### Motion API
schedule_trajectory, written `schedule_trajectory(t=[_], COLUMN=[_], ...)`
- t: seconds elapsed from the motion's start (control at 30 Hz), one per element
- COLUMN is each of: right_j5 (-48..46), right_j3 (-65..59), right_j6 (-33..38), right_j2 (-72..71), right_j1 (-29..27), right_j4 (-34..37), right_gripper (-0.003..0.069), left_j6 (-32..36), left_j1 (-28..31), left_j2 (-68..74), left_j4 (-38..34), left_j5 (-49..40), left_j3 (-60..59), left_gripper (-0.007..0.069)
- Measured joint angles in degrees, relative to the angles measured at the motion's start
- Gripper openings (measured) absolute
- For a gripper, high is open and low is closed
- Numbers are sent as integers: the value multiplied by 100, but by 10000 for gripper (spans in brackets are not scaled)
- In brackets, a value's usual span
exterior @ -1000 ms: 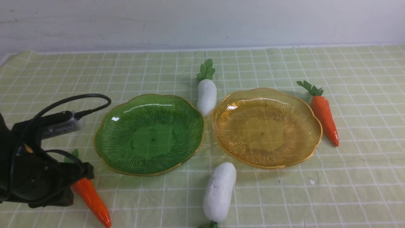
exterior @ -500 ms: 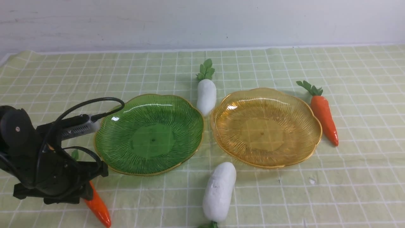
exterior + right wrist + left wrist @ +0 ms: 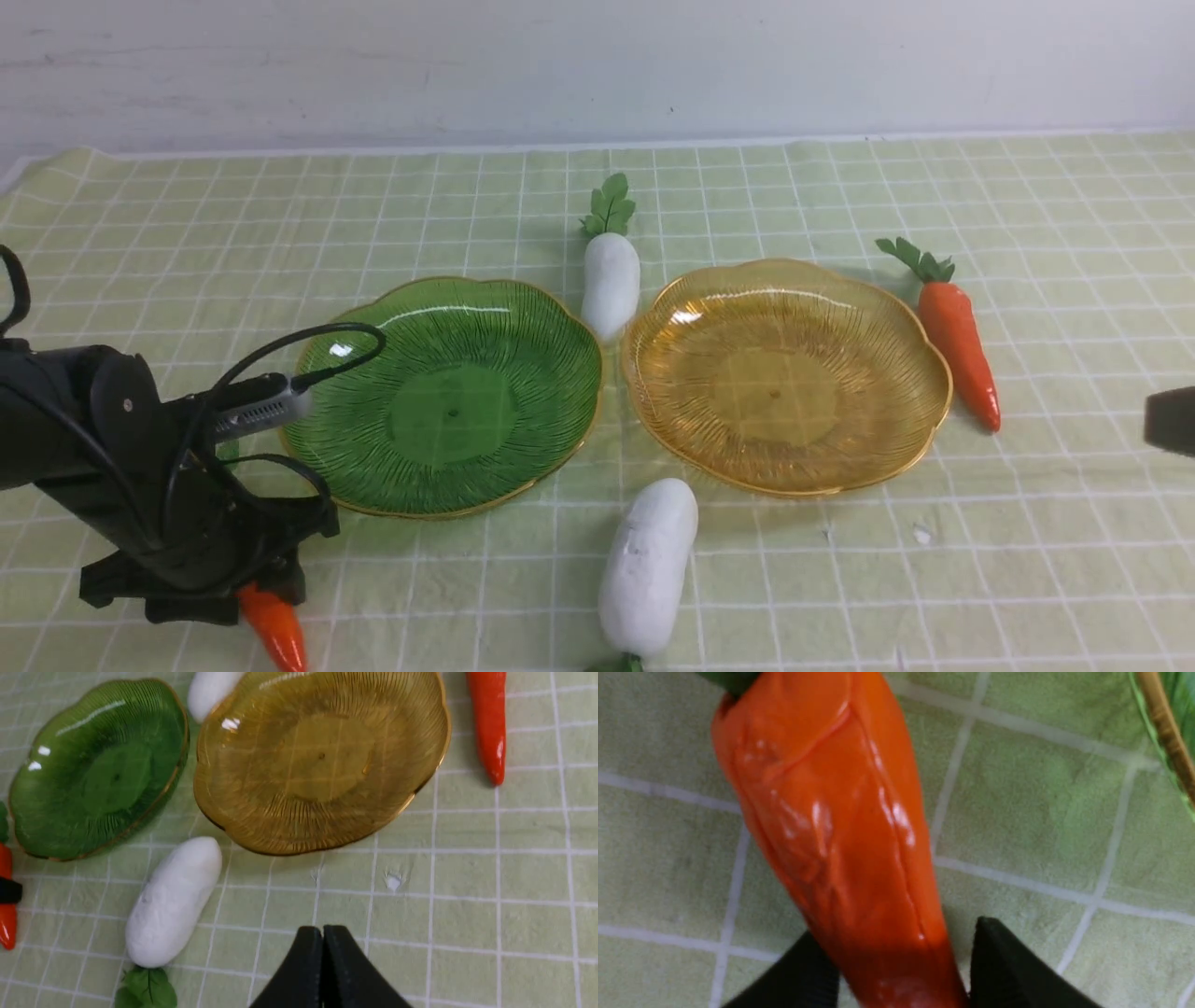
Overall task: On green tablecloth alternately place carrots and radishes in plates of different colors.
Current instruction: 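Pick up the carrot and put it on the nearest plate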
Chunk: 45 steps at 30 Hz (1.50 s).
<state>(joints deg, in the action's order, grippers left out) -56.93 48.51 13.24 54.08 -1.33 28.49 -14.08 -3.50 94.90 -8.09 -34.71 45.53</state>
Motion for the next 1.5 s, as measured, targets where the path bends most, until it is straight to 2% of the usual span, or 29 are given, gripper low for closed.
schedule_trajectory(t=[0.07,0.23,0.33,0.47,0.57,0.7,0.73,0.77,0.9,1.0,1.07,1.2,1.27,1.3,1.37,1.4,1.47,1.5], right_j5=[-242,-402,-547,-542,-597,-492,-460,-353,-95,100,202,290,308,329,370,376,327,252], right_j3=[266,840,1390,1890,2514,3102,3151,3295,3734,4081,4238,4462,4510,4542,4571,4585,4596,4623], right_j6=[-13,-220,-772,-883,-799,-596,-588,-530,-432,-446,-494,-513,-513,-513,-517,-517,-533,-575], right_j2=[464,1258,1922,2686,3546,4460,4549,4815,5682,6295,6548,6911,7041,7139,7163,7175,7175,7165], right_j1=[0,0,0,0,0,0,0,0,0,0,0,0,0,0,0,0,-6,-20], right_j4=[-170,-819,-1257,-1480,-1566,-1650,-1671,-1748,-1888,-1908,-1902,-1884,-1881,-1889,-1885,-1885,-1924,-1933], right_gripper=[-14,-14,-12,12,93,265,273,330,440,465,467,470,469,457,415,355,202,187], left_j6=[14,19,48,491,1217,2051,2068,2140,2194,2165,2164,2127,2127,2127,2110,2071,2023,2014], left_j1=[0,-2,-14,-156,-402,-611,-614,-621,-621,-621,-621,-621,-621,-621,-621,-621,-621,-621], left_j2=[0,-254,-986,-1502,-1487,-849,-776,-554,146,624,795,1038,1098,1126,1137,1143,1130,1104], left_j4=[-7,207,423,277,-198,-846,-861,-916,-903,-884,-865,-853,-847,-819,-796,-726,-602,-534], left_j5=[-47,-434,-822,-839,-839,-904,-907,-912,-908,-902,-902,-858,-858,-858,-864,-932,-1183,-1323], left_j3=[2,29,278,657,1193,1983,2012,2206,2635,2888,2944,2974,2979,2994,3019,3098,3301,3417], left_gripper=[212,217,217,217,217,217,217,217,217,217,232,334,398,454,484,501,478,449])
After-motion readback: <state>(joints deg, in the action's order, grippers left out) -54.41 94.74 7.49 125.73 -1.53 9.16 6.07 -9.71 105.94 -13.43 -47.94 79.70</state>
